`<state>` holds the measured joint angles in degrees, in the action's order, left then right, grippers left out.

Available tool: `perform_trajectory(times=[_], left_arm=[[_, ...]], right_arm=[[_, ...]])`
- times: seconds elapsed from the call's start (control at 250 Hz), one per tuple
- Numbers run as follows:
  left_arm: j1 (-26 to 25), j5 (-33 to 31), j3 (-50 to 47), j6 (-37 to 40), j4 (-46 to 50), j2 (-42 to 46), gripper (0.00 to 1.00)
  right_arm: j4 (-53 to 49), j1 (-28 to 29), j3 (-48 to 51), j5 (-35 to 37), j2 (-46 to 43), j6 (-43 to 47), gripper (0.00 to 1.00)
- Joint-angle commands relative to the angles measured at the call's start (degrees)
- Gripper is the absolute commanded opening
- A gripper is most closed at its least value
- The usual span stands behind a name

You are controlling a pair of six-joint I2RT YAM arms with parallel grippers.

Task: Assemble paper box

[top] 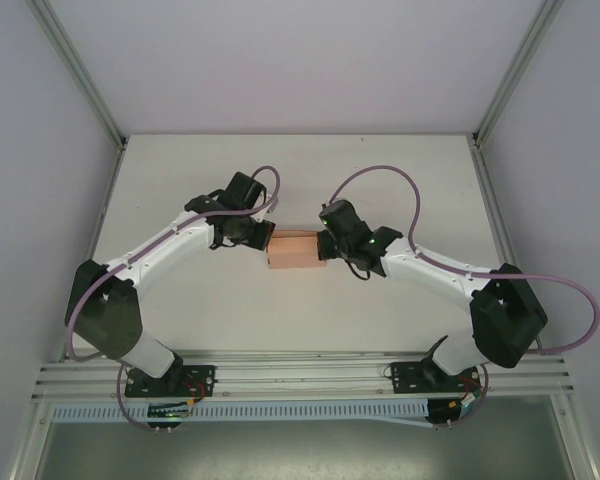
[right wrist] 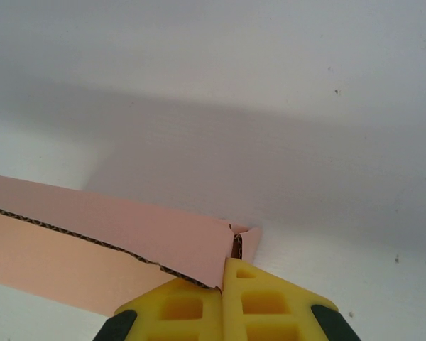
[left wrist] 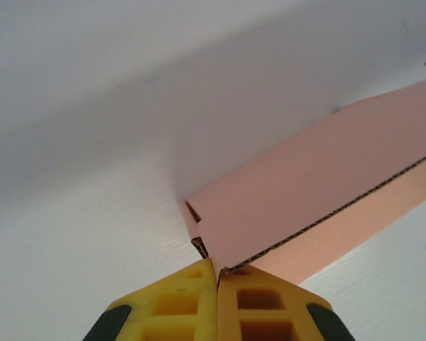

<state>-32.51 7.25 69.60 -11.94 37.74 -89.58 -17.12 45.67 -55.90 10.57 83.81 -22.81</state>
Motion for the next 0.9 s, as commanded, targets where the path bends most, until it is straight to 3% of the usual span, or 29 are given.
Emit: perform_trajectory(times=[0.0, 0.556, 0.895], left_arm=[[-0.4, 4.3, 1.7, -7.3, 5.3, -1.8, 0.0], [-0.4, 1.5, -6.2, -9.6, 2.8, -3.7, 0.0], [-0.7, 7.1, -16.6, -10.7, -3.6, 1.3, 0.0]], right_arm=[[-9.4, 1.2, 1.1, -2.0, 2.7, -2.8, 0.0], [-3.3, 2.8, 4.7, 1.5, 1.4, -2.5, 0.0], [3.3, 5.9, 9.7, 5.7, 0.4, 0.5, 0.0]])
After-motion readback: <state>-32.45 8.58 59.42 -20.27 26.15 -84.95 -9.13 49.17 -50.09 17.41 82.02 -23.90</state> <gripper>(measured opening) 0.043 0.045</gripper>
